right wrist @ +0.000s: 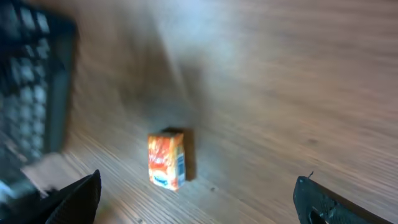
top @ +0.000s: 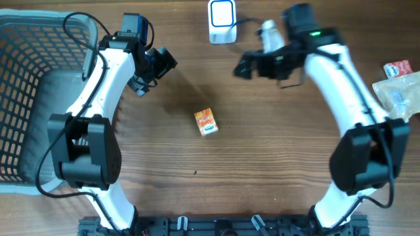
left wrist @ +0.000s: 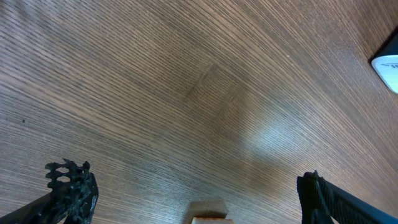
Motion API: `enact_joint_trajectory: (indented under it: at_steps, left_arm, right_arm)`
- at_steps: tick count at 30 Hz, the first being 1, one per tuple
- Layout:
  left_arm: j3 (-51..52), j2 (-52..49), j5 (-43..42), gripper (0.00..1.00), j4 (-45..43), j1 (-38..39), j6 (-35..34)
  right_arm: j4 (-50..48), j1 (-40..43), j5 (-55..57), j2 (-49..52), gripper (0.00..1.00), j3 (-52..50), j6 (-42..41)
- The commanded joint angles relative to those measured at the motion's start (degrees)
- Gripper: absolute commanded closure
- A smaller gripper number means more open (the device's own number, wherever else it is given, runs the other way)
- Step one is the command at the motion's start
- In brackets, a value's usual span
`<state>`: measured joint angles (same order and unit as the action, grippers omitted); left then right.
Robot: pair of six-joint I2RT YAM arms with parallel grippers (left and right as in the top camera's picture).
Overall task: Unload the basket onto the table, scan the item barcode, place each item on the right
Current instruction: 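Move the right gripper to the orange snack pack and grasp it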
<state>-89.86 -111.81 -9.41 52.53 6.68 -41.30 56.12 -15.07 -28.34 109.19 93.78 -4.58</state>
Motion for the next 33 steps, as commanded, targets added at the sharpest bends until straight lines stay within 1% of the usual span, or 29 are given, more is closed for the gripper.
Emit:
enact_joint_trajectory:
  at_steps: [1,2,4,5,6,9,13,15,19,21,25,26,29,33]
  left_arm:
    - [0.0,0.0,0.3,0.00,0.0,-0.2,-1.2]
    - [0.0,0.0,0.3,0.00,0.0,-0.2,-1.2]
    - [0.0,0.0,0.3,0.00,0.1,-0.2,-1.2]
    - [0.0,0.0,0.3,0.00,0.1,-0.2,-1.2]
    - [0.0,0.0,0.3,0.00,0.0,-0.2,-1.2]
    - [0.0,0.0,0.3,0.00,0.0,-0.2,-1.2]
    - [0.0,0.0,0.3,0.00,0.0,-0.2,-1.2]
    - [0.0,0.0,0.3,0.00,0.0,-0.2,-1.2]
    - [0.0,0.0,0.3,0.00,0.0,-0.2,-1.2]
    - [0.0,0.0,0.3,0.00,0.0,-0.2,-1.2]
    - [0.0,0.0,0.3,0.00,0.1,-0.2,-1.2]
    - [0.0,0.0,0.3,0.00,0.0,-0.2,-1.2]
    - [0.0,0.0,0.3,0.00,0.1,-0.2,-1.2]
    - [0.0,0.0,0.3,0.00,0.1,-0.2,-1.2]
  right_arm:
    - [0.3,-8.2,8.5,2.0,0.01,-0.7,1.5]
    - [0.3,-10.5,8.6,2.1,0.05,-0.7,1.5]
    - [0.5,-14.0,10.1,2.1,0.10,-0.7,1.6]
    - [0.8,-16.6,14.0,2.1,0.17,-0.7,1.3]
    - [1.3,-18.8,18.4,2.1,0.20,-0.7,0.7]
    - [1.6,-24.7,24.8,2.1,0.18,-1.6,0.7]
    - [-2.0,-29.5,25.1,2.1,0.19,-5.1,0.7]
    - [-5.5,-31.1,27.3,2.1,0.22,-8.4,-1.4]
    - [-12.3,-31.9,32.6,2.1,0.22,-16.2,-4.6]
    - [-14.4,-31.9,32.9,2.1,0.27,-18.0,-5.0]
    - [-16.8,-31.9,39.0,2.1,0.33,-19.8,-7.5]
    - [-17.7,-31.9,40.3,2.1,0.33,-20.6,-7.5]
    - [-19.1,-31.5,40.3,2.1,0.34,-22.0,-7.5]
    - [-19.3,-28.7,40.4,2.1,0.39,-22.0,-8.0]
